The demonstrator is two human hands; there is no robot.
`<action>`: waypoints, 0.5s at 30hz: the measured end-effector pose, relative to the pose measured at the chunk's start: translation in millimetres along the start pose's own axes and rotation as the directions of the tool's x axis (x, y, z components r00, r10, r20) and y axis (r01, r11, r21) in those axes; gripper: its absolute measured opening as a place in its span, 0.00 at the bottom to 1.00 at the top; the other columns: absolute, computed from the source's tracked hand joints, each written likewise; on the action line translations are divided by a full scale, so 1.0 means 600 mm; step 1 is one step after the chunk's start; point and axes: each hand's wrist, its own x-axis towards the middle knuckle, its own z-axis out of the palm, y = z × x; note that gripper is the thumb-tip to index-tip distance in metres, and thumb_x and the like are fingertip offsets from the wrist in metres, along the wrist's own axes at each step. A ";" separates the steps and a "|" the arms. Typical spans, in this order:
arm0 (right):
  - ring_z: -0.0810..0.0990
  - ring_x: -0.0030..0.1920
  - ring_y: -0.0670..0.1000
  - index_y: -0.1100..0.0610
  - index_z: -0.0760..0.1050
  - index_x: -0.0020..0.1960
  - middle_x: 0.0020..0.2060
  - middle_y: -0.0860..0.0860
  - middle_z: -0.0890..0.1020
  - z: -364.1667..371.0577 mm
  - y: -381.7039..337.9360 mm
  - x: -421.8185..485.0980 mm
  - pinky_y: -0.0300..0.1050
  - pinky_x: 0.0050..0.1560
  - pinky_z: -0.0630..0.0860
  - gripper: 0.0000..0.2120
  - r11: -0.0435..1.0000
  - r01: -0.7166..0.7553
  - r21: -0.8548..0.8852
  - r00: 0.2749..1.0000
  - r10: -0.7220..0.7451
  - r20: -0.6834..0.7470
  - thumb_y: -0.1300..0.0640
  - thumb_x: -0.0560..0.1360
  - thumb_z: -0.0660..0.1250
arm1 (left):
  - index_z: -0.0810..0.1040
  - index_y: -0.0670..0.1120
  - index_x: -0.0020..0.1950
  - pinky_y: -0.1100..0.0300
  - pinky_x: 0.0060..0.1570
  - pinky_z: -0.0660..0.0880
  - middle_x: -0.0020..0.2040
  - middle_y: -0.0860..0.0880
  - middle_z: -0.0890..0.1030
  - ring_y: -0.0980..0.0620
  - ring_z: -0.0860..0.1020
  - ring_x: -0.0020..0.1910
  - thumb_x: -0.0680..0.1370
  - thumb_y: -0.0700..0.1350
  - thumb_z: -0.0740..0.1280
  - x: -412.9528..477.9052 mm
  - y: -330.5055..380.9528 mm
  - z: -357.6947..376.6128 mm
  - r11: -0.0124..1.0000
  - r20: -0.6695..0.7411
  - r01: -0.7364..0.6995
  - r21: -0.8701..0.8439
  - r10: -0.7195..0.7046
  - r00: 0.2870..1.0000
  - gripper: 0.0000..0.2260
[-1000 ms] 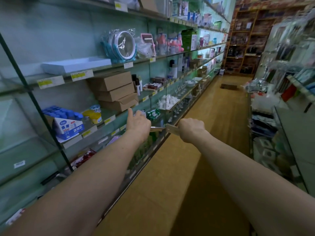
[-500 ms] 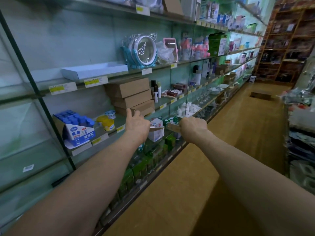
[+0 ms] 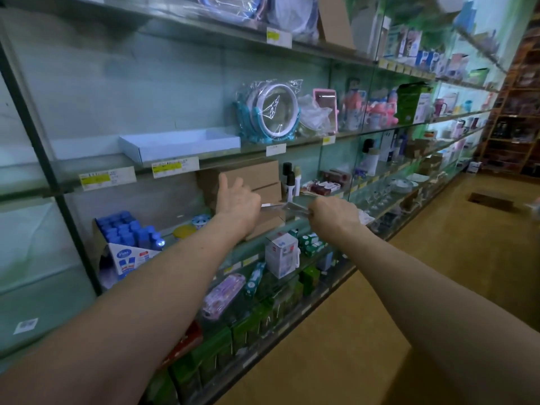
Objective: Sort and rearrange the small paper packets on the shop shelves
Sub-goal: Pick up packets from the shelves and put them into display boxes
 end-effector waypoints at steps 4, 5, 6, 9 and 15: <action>0.73 0.41 0.56 0.56 0.76 0.51 0.48 0.56 0.80 0.004 -0.004 0.045 0.46 0.39 0.69 0.09 0.998 0.038 0.053 0.996 -0.033 -0.082 0.64 0.78 0.58 | 0.78 0.48 0.55 0.40 0.69 0.54 0.59 0.46 0.76 0.45 0.67 0.64 0.75 0.45 0.65 0.036 -0.021 -0.006 0.999 -0.058 0.043 -0.003 -0.043 0.997 0.10; 0.74 0.42 0.57 0.56 0.76 0.51 0.48 0.56 0.80 0.003 -0.005 0.057 0.46 0.39 0.68 0.10 0.996 0.049 0.074 0.994 -0.041 -0.103 0.63 0.78 0.58 | 0.78 0.48 0.55 0.41 0.68 0.55 0.58 0.46 0.76 0.46 0.67 0.63 0.75 0.45 0.65 0.043 -0.026 -0.009 0.999 -0.073 0.051 -0.008 -0.052 0.996 0.10; 0.76 0.44 0.57 0.56 0.76 0.51 0.47 0.56 0.79 0.001 -0.006 0.070 0.46 0.40 0.68 0.10 0.993 0.062 0.095 0.991 -0.050 -0.124 0.63 0.78 0.57 | 0.78 0.48 0.55 0.42 0.68 0.56 0.58 0.46 0.76 0.46 0.67 0.63 0.74 0.44 0.65 0.049 -0.032 -0.013 0.998 -0.090 0.058 -0.012 -0.059 0.994 0.10; 0.77 0.48 0.58 0.56 0.76 0.50 0.44 0.55 0.77 -0.015 -0.017 0.107 0.46 0.39 0.66 0.09 0.982 0.119 0.146 0.972 -0.086 -0.217 0.62 0.78 0.57 | 0.78 0.49 0.53 0.42 0.67 0.56 0.55 0.47 0.77 0.46 0.68 0.62 0.73 0.42 0.65 0.069 -0.057 -0.027 0.996 -0.139 0.085 -0.021 -0.087 0.986 0.10; 0.75 0.51 0.60 0.58 0.75 0.48 0.47 0.56 0.77 -0.045 -0.048 0.184 0.47 0.38 0.65 0.08 0.940 0.257 0.224 0.896 -0.145 -0.421 0.59 0.78 0.57 | 0.78 0.49 0.53 0.44 0.67 0.56 0.55 0.45 0.77 0.44 0.68 0.62 0.74 0.40 0.62 0.112 -0.126 -0.060 0.975 -0.201 0.212 -0.064 -0.221 0.954 0.11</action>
